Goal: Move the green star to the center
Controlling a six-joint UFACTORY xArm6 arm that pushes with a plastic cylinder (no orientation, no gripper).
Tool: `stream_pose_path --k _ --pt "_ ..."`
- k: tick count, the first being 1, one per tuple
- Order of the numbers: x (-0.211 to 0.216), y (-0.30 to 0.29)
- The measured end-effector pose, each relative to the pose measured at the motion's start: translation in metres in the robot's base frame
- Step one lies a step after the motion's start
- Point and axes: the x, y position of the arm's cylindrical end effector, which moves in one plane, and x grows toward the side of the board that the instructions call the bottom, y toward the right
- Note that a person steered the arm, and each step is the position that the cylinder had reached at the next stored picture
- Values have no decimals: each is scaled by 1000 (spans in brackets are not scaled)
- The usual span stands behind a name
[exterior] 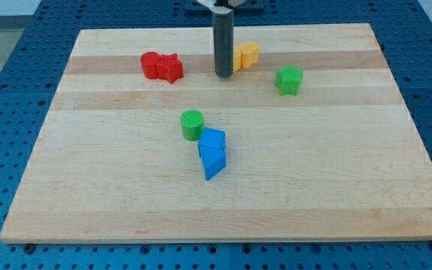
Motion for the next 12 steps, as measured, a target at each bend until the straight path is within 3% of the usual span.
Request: stream_pose_path --k 1,2,5,6,7,8,9,12 --pt "-23 13" --pt "-19 13" --pt "78 22" --pt "101 65" --pt "100 131" --pt "66 183" --pt "28 191" --pt "21 138"
